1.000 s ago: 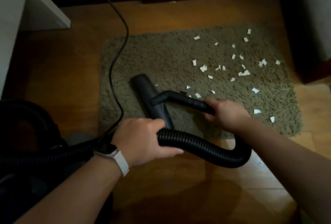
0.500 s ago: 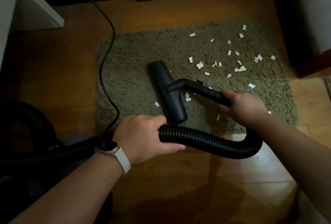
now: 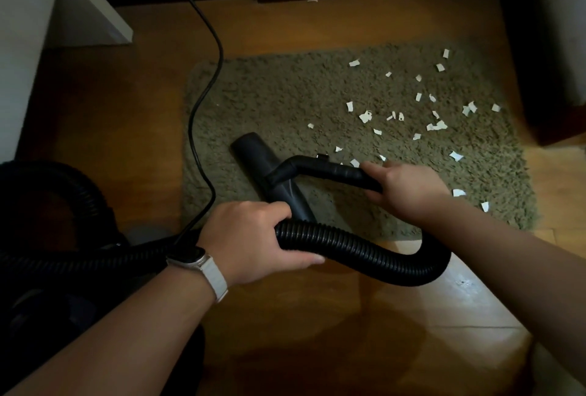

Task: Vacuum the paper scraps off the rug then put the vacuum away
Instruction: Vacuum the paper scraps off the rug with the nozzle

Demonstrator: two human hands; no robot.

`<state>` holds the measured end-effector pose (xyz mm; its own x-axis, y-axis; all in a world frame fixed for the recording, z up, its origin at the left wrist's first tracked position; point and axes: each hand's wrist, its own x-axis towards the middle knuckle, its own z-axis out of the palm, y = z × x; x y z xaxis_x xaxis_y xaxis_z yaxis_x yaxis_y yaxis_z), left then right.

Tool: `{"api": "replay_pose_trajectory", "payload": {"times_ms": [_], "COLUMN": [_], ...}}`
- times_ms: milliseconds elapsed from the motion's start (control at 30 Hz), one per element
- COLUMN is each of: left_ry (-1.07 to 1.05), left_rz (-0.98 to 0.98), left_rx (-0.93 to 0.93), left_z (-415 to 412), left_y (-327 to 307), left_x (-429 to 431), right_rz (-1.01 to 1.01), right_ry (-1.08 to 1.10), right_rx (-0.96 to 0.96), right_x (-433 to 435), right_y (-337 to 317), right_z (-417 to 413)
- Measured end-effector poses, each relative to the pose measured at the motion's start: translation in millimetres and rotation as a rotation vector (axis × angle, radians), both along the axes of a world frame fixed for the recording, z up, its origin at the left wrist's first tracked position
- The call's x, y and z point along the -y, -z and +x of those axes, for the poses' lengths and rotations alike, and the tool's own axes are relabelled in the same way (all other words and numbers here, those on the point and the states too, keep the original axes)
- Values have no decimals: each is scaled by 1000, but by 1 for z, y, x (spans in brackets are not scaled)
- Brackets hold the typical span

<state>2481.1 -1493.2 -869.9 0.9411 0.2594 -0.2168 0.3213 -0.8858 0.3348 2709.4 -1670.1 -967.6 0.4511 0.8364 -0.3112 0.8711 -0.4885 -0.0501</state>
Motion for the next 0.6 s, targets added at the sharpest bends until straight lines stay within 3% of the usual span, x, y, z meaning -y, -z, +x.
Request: {"api": "replay_pose_trajectory", "payload": {"times_ms": [367, 600], "left_ry": [-61, -24], "left_rz": [-19, 15], "left_rx": [11, 0], "left_z": [9, 13], "left_y": [-10, -11], "left_x": [9, 10], "right_rz": [-54, 27], "right_ry": [140, 154], "right_rx": [77, 5], "right_x": [18, 20], "right_y": [-16, -6], "right_z": [59, 35]}}
